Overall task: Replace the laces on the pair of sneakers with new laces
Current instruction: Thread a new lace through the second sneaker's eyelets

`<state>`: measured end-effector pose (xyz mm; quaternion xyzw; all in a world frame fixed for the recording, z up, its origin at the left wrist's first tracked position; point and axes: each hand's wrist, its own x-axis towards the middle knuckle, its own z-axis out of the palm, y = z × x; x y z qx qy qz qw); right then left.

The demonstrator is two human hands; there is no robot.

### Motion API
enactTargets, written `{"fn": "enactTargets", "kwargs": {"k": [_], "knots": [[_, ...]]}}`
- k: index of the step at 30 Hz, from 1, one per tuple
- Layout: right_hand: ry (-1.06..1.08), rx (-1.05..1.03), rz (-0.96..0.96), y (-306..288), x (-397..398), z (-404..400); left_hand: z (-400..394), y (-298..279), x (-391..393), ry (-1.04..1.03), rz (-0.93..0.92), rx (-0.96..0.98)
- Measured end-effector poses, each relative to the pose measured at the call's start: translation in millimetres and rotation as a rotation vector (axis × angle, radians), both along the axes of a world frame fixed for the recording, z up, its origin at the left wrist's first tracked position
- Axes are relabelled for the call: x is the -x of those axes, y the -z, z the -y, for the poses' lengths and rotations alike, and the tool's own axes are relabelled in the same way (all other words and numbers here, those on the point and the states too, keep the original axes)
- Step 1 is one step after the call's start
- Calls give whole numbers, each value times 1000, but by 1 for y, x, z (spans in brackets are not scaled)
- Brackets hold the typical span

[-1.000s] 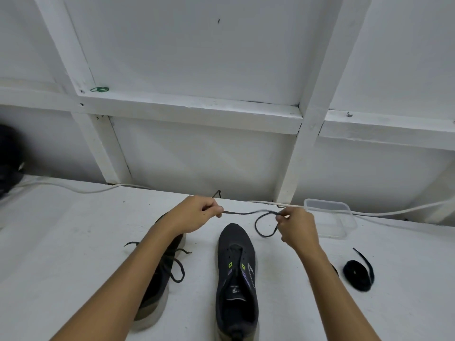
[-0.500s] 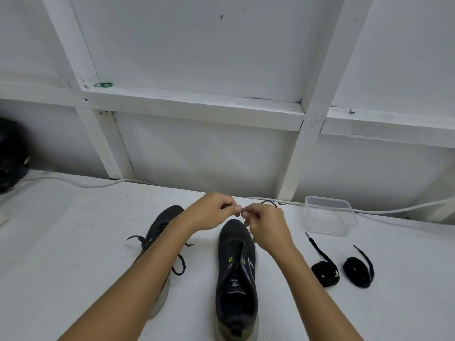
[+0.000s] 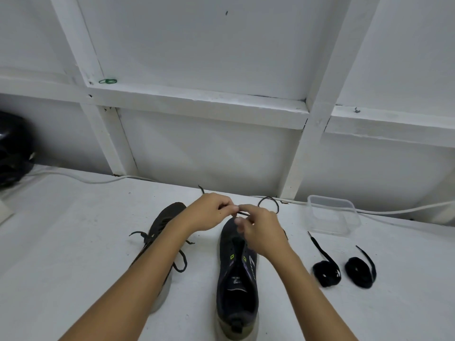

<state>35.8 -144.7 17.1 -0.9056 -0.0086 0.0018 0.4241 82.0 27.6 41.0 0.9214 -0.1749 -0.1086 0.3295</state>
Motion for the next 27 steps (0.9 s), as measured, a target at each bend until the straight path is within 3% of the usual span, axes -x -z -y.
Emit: {"fn": "enactTargets", "kwargs": {"k": [3, 8, 10, 14, 17, 27], "knots": [[164, 46, 49, 1, -10, 11, -4, -2, 1, 5, -24, -3], [469, 112, -58, 15, -18, 68, -39, 5, -1, -88, -11, -17], [426, 114, -81, 17, -15, 65, -41, 8, 0, -110, -12, -1], [109, 12, -59, 11, -7, 17, -17, 9, 3, -61, -7, 42], [-3, 82, 1, 5, -7, -5, -2, 11, 2, -24, -5, 62], [398, -5, -23, 11, -28, 60, -39, 19, -4, -64, -94, 36]]}}
